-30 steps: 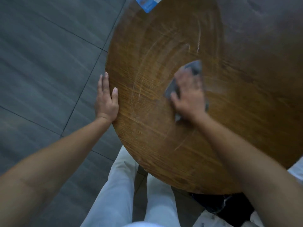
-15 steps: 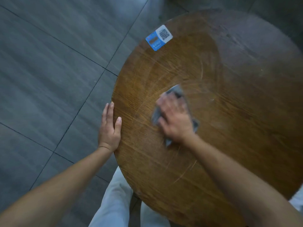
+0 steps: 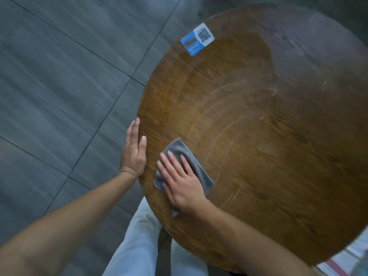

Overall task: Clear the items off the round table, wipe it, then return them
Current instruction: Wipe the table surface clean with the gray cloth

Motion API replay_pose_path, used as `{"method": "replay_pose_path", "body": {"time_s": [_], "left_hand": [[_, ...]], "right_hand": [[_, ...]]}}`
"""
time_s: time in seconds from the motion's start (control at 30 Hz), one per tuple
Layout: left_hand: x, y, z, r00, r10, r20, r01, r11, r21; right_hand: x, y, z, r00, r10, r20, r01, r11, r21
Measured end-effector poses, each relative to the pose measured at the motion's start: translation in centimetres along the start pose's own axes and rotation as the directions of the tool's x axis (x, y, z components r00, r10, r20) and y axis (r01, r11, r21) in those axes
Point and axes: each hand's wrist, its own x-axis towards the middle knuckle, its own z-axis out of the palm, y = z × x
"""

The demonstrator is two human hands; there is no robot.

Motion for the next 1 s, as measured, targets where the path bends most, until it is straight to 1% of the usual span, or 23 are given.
{"method": "replay_pose_path", "body": {"time_s": [0.07,0.1,0.13,0.17,0.2,0.23,0.27,0.3,0.33,0.37,0.4,0.43,0.53,0.57,0.6,0.63,0.7,0.77,0.8,0.87,0.93,0.97,1.0], "left_hand": [[-0.1,0.4,0.0,1.000,-0.009,-0.001,0.009,1.000,0.015],[-0.2,0.6,-0.1,1.000,-0.010,-0.003,0.010,1.000,0.023],[-0.3,0.7,-0.1,1.000,-0.015,-0.005,0.015,0.999,0.033],[-0.3,0.8,-0.1,1.000,-0.023,-0.007,0.024,0.999,0.044],[-0.3,0.9,-0.1,0.999,-0.032,-0.006,0.033,0.998,0.055],[-0.4,1.0,0.0,0.999,-0.037,-0.008,0.037,0.997,0.063],[-0.4,1.1,0.0,0.999,-0.032,-0.011,0.032,0.997,0.072],[-0.4,1.1,0.1,1.000,-0.026,-0.017,0.027,0.996,0.089],[-0.5,1.1,0.0,0.999,-0.030,-0.024,0.032,0.994,0.108],[-0.4,1.0,0.0,0.999,-0.039,-0.028,0.043,0.991,0.127],[-0.4,1.0,0.0,0.999,-0.047,-0.028,0.050,0.989,0.142],[-0.4,0.9,0.0,0.999,-0.047,-0.027,0.051,0.986,0.157],[-0.5,0.9,-0.1,0.999,-0.026,-0.027,0.030,0.982,0.185],[-0.5,0.9,-0.1,0.999,-0.024,-0.030,0.029,0.983,0.181],[-0.5,1.0,-0.2,0.999,-0.025,-0.032,0.031,0.984,0.175],[-0.6,1.1,-0.1,0.999,-0.029,-0.033,0.034,0.984,0.173],[-0.6,1.2,0.0,0.999,-0.042,-0.026,0.046,0.982,0.184],[-0.5,1.2,-0.2,0.999,-0.038,-0.022,0.042,0.977,0.210],[-0.5,1.2,-0.2,0.999,-0.036,-0.020,0.039,0.974,0.221],[-0.8,1.4,-0.2,0.999,-0.048,-0.022,0.051,0.973,0.227],[-1.4,1.7,0.0,0.996,-0.076,-0.037,0.082,0.974,0.211],[-1.6,1.8,0.2,0.995,-0.090,-0.049,0.098,0.974,0.204],[-1.8,1.8,0.3,0.993,-0.103,-0.057,0.112,0.974,0.197]], "right_hand": [[-2.7,1.3,0.5,1.000,-0.025,0.003,0.025,1.000,-0.008],[-3.1,3.1,0.2,0.999,0.025,-0.020,-0.025,1.000,0.000],[-2.9,5.5,-0.4,0.988,0.141,-0.069,-0.140,0.990,0.015],[-2.3,8.6,-1.4,0.943,0.300,-0.143,-0.299,0.954,0.029],[-1.7,12.3,-2.7,0.864,0.464,-0.198,-0.465,0.884,0.043],[-1.2,15.9,-4.5,0.773,0.598,-0.212,-0.601,0.797,0.060],[-0.9,19.1,-6.0,0.693,0.689,-0.211,-0.690,0.719,0.085],[-0.6,21.0,-7.0,0.638,0.738,-0.220,-0.736,0.668,0.109],[-0.3,21.2,-7.1,0.604,0.762,-0.231,-0.758,0.640,0.128],[0.0,19.9,-6.9,0.590,0.769,-0.245,-0.763,0.631,0.142],[-0.1,17.5,-6.0,0.600,0.756,-0.261,-0.751,0.645,0.142],[-0.8,14.4,-4.6,0.644,0.719,-0.260,-0.715,0.687,0.130],[-6.4,4.3,0.8,0.865,0.482,-0.141,-0.476,0.876,0.077],[-9.0,1.6,2.2,0.914,0.391,-0.107,-0.386,0.920,0.069],[-11.5,-0.3,3.4,0.943,0.320,-0.091,-0.316,0.947,0.061],[-13.5,-1.2,4.1,0.954,0.287,-0.081,-0.284,0.958,0.048],[-14.7,0.2,4.5,0.946,0.315,-0.076,-0.314,0.949,0.024],[-13.5,3.9,3.4,0.885,0.455,-0.097,-0.456,0.890,0.012],[-12.5,6.5,2.5,0.831,0.540,-0.131,-0.542,0.840,0.023],[-10.6,12.1,0.2,0.687,0.696,-0.208,-0.697,0.712,0.084],[-9.3,16.2,-1.8,0.550,0.798,-0.246,-0.793,0.592,0.148],[-8.5,16.7,-2.3,0.505,0.827,-0.249,-0.815,0.551,0.177],[-7.6,15.8,-2.3,0.491,0.838,-0.236,-0.823,0.536,0.190]]}}
